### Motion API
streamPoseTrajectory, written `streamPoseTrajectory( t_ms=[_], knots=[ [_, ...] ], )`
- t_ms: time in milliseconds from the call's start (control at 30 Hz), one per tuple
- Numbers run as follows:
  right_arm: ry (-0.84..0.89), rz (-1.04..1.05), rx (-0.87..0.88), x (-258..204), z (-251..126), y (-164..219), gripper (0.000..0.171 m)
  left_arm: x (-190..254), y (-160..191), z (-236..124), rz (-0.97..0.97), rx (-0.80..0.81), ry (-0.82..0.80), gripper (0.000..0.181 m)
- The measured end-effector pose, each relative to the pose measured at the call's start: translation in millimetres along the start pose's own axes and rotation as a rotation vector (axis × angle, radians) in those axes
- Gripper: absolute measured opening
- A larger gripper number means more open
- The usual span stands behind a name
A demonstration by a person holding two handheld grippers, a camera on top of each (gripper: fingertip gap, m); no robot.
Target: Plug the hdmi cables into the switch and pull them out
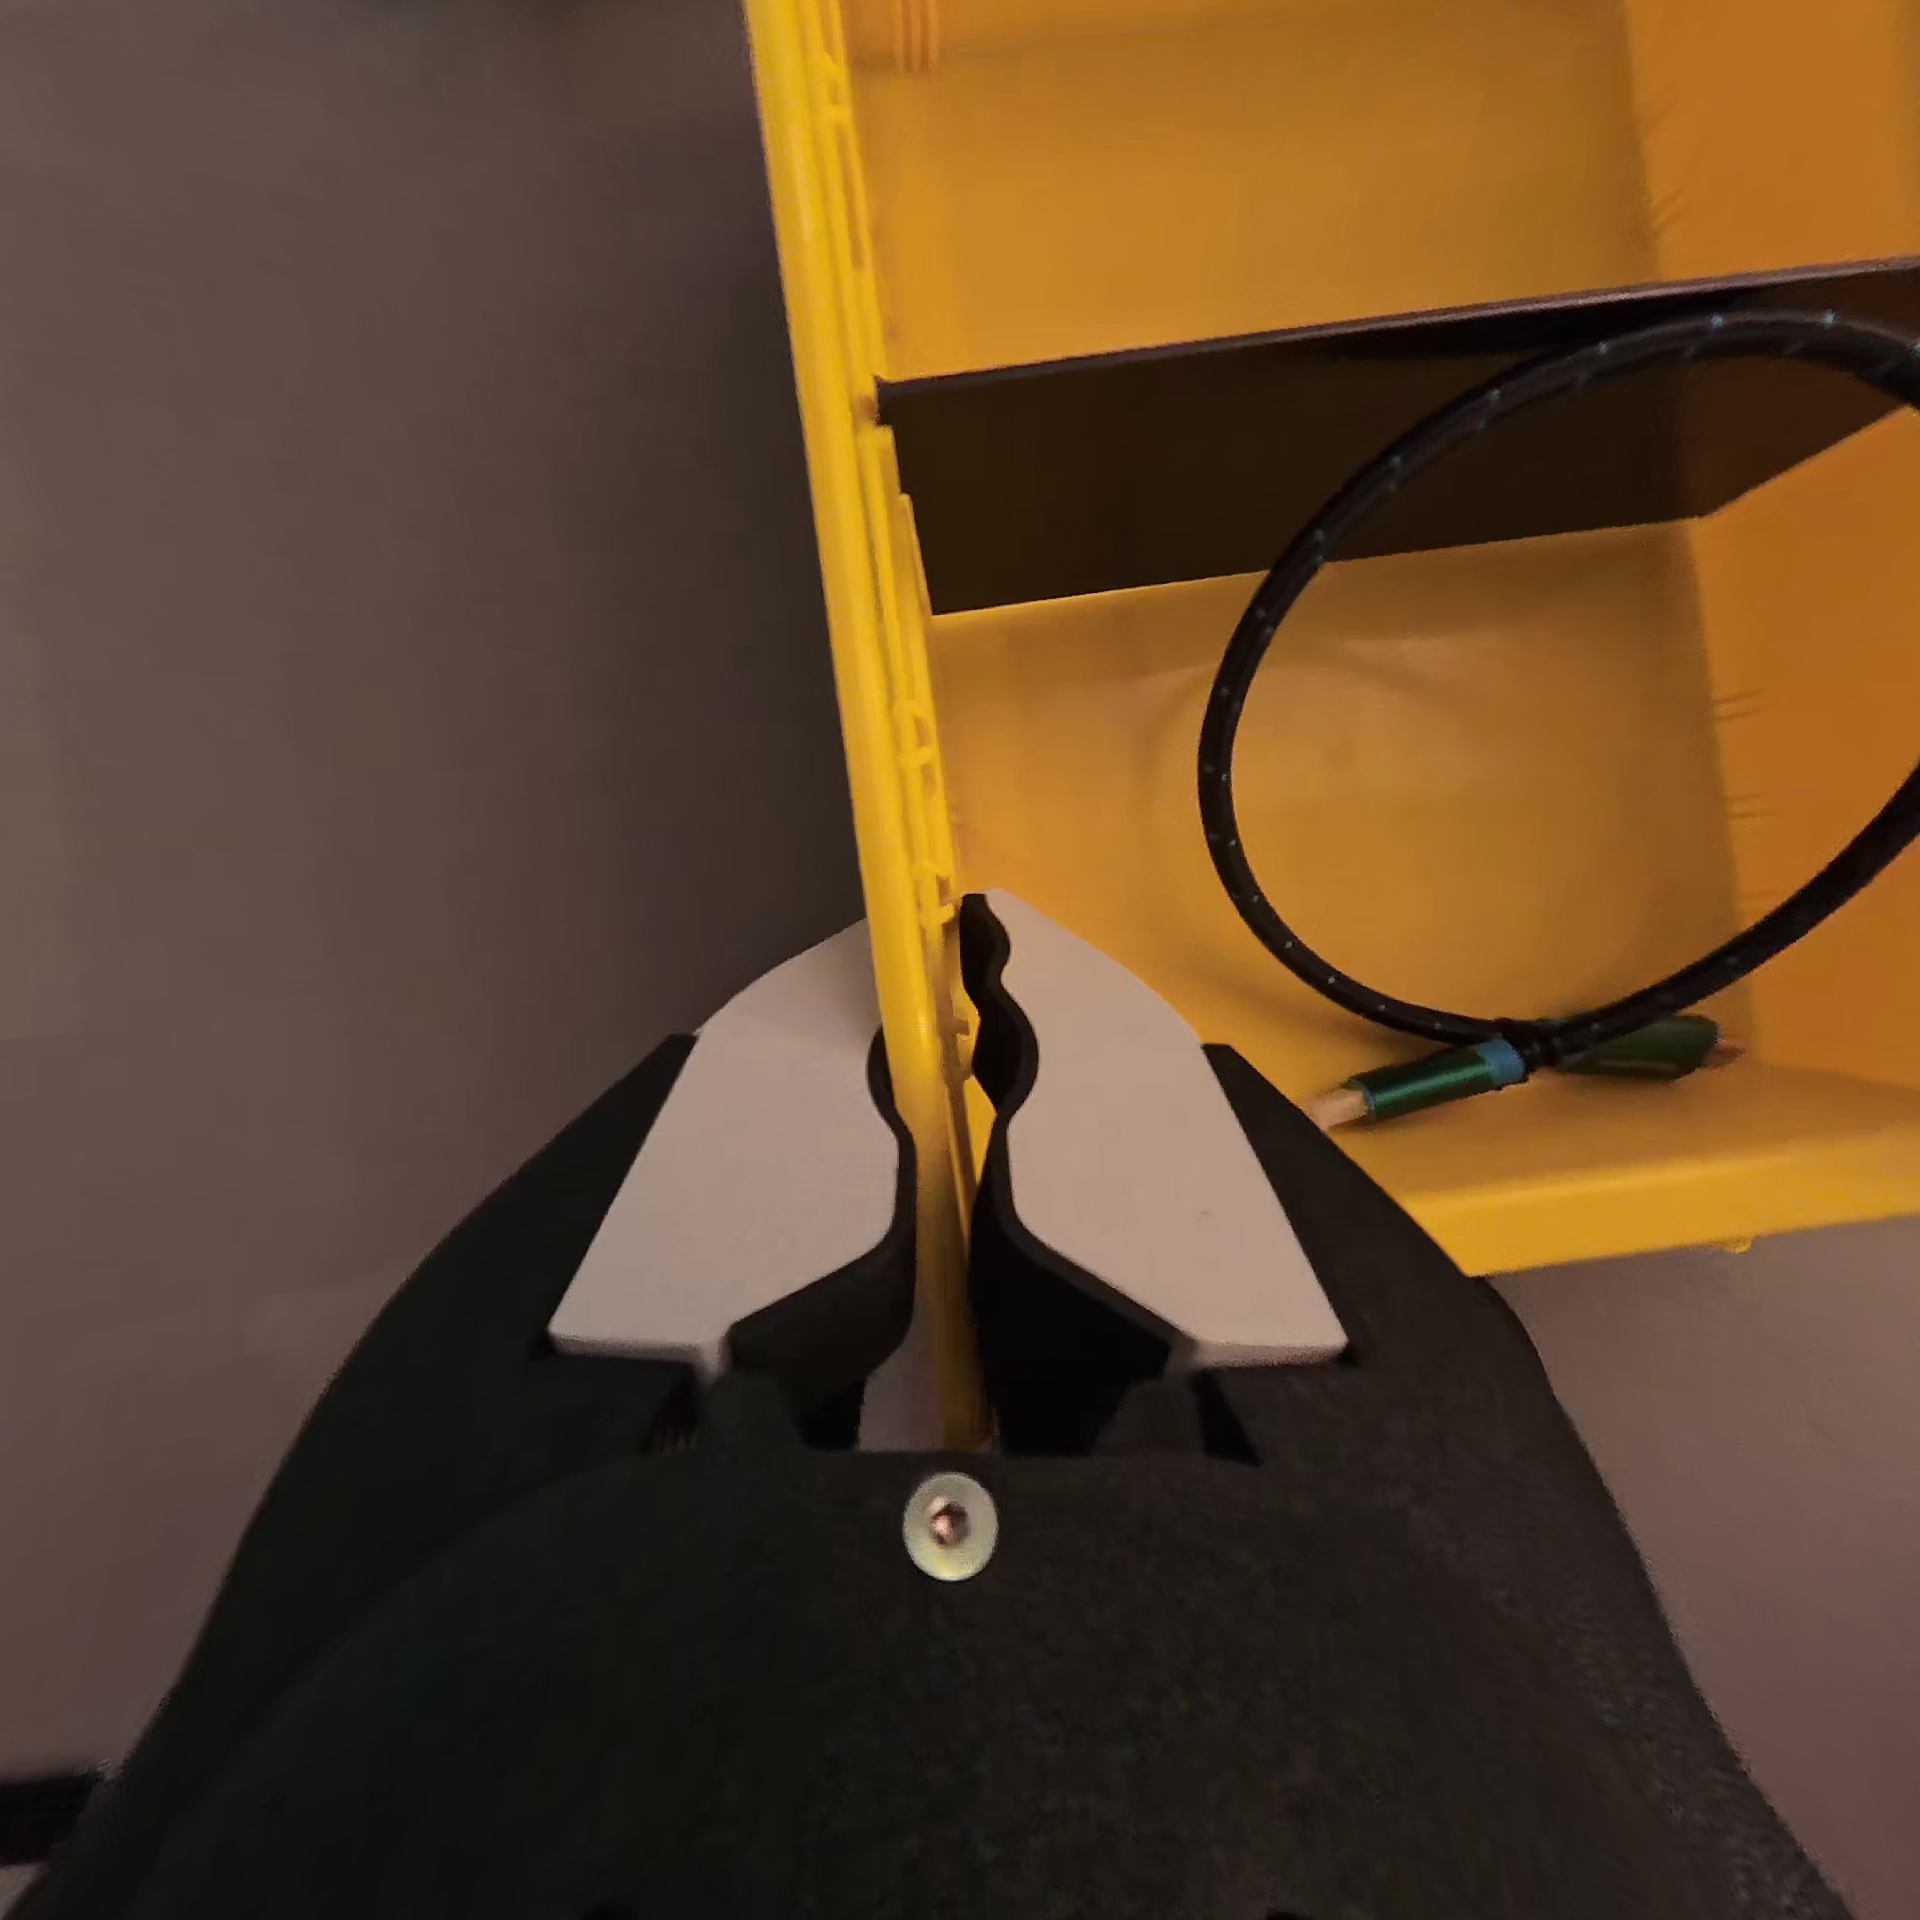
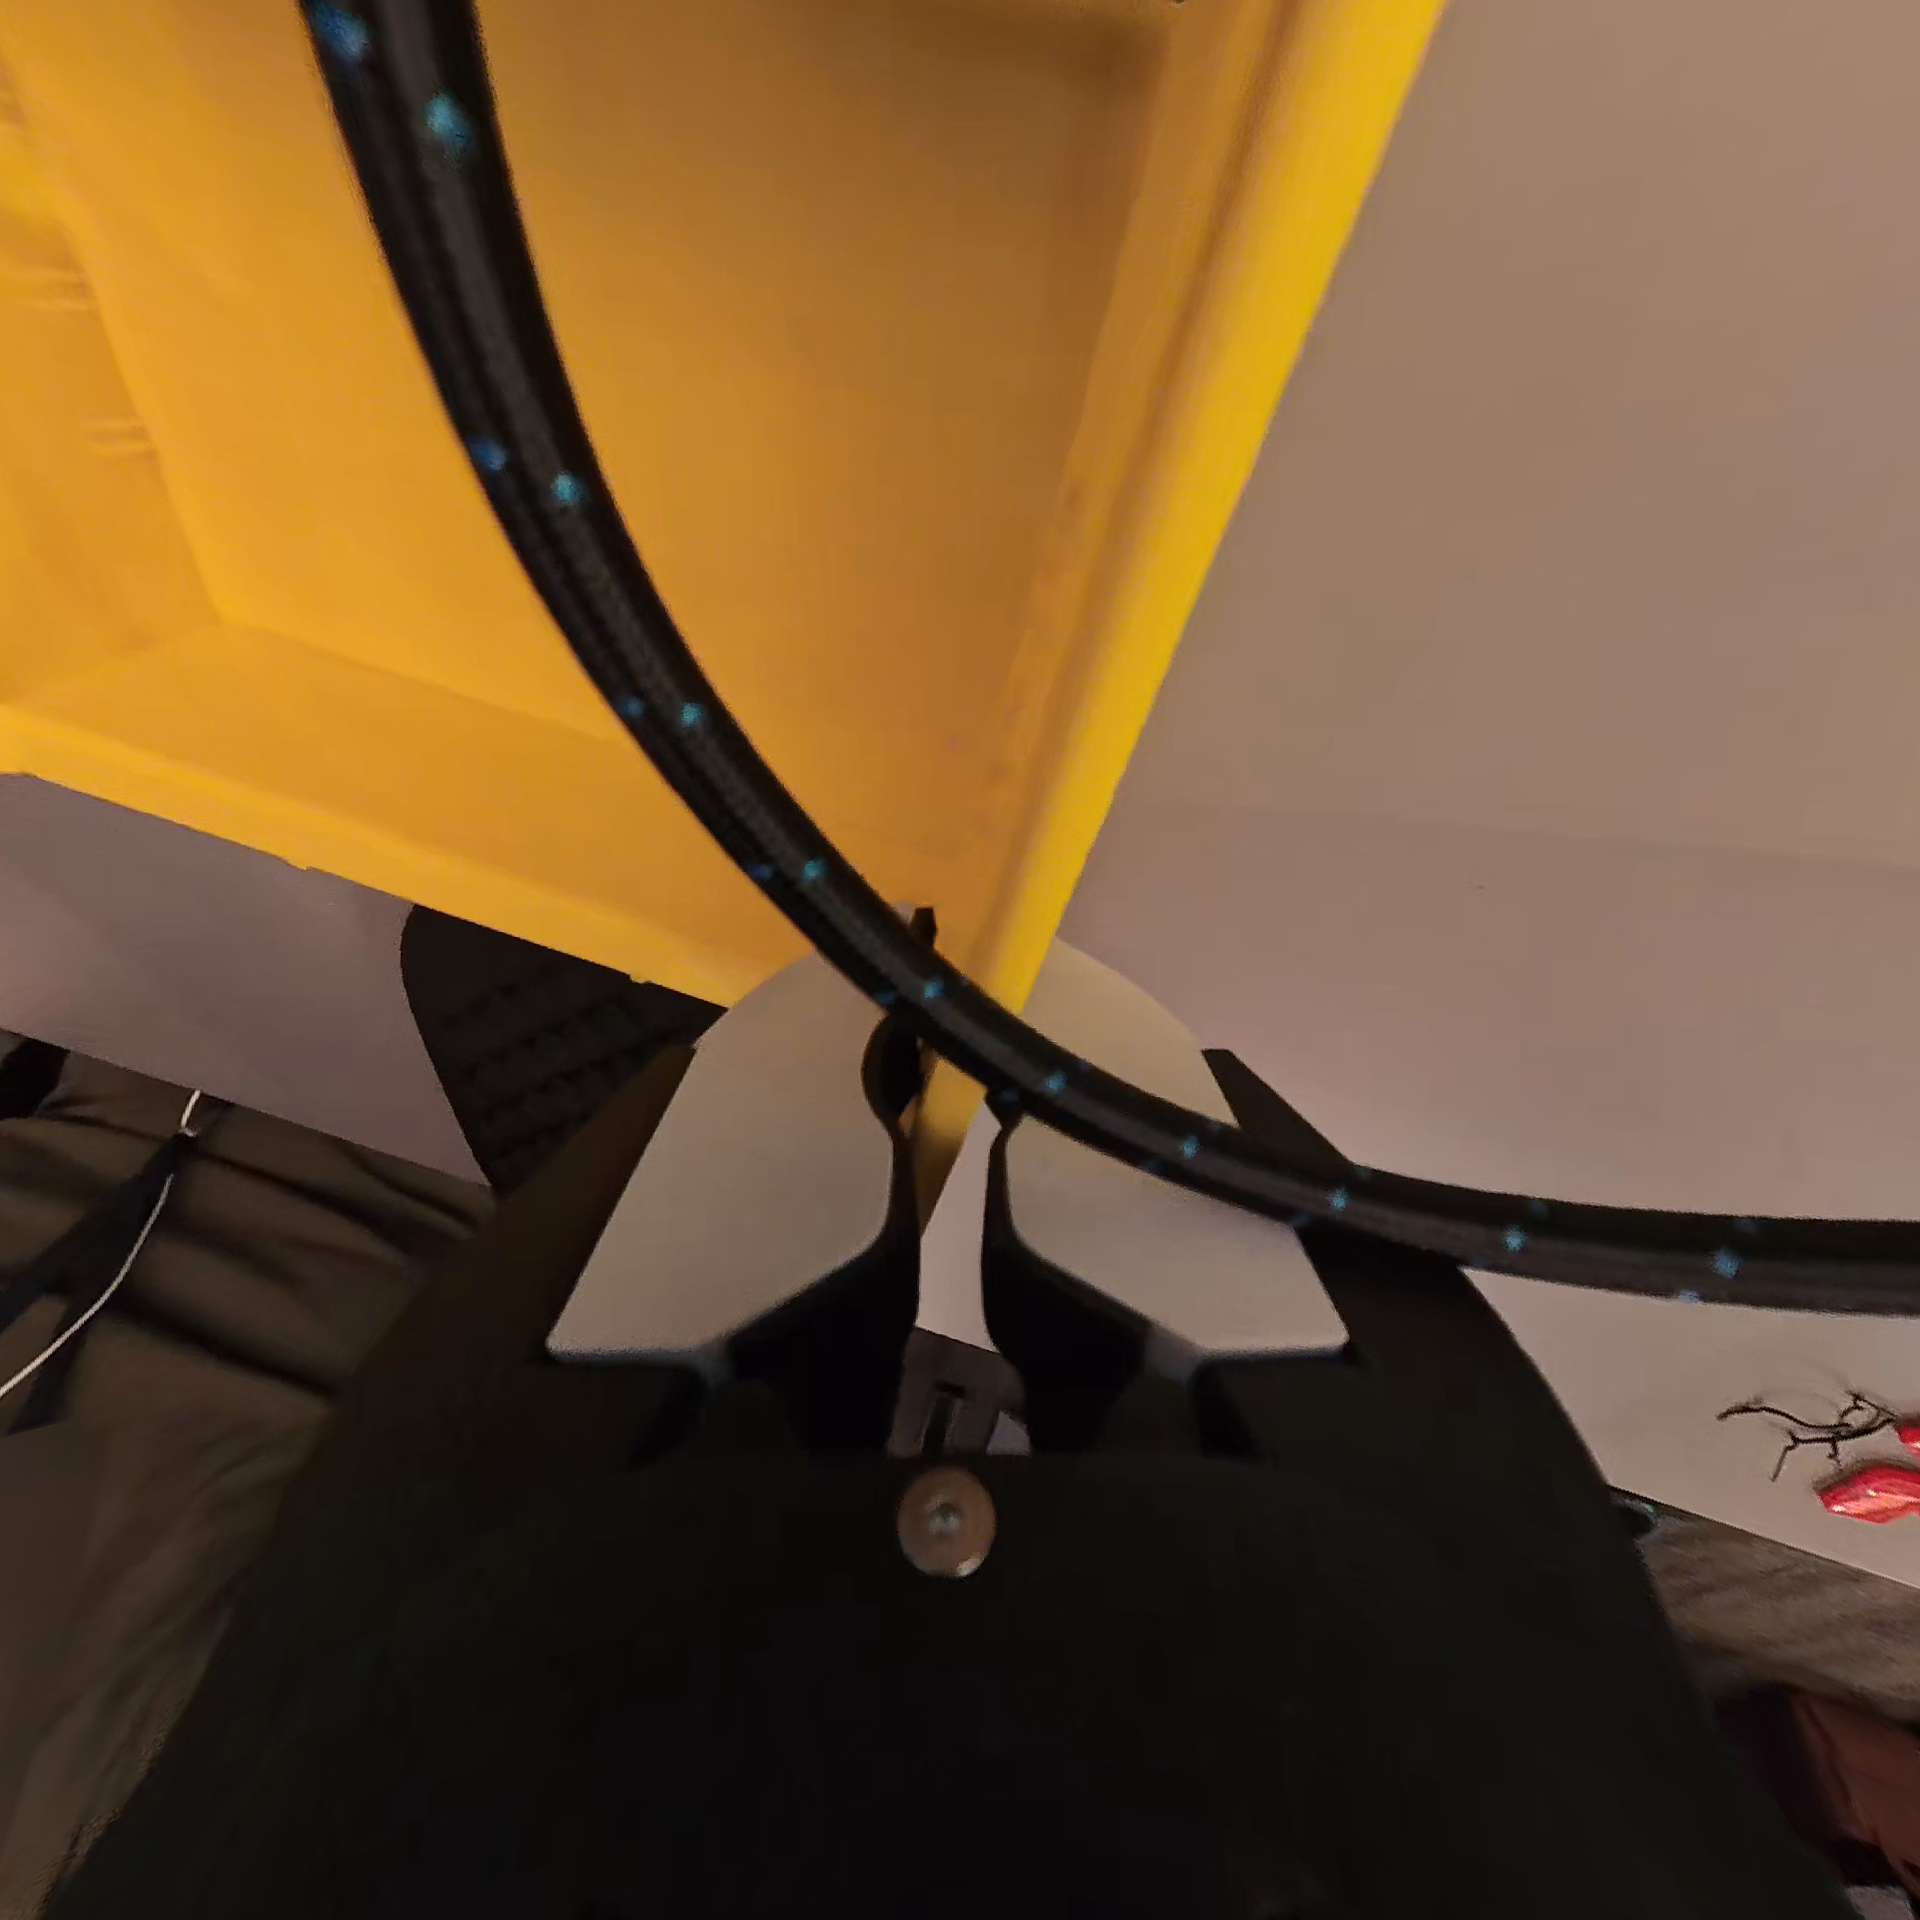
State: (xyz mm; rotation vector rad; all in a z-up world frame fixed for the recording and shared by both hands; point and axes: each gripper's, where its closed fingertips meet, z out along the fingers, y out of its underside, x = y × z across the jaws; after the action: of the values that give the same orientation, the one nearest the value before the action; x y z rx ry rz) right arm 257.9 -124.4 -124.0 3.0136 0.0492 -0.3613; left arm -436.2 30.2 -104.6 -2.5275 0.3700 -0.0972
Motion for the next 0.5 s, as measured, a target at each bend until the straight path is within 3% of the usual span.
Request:
streamPoseTrajectory(
  t_ms=[500],
  knots=[
    [0.022,-0.112,-0.098,-42.5,8.7,-1.1,0.01,99.3,-10.8,9.4,0.209,-0.004,-0.013,0.012]
  ],
)
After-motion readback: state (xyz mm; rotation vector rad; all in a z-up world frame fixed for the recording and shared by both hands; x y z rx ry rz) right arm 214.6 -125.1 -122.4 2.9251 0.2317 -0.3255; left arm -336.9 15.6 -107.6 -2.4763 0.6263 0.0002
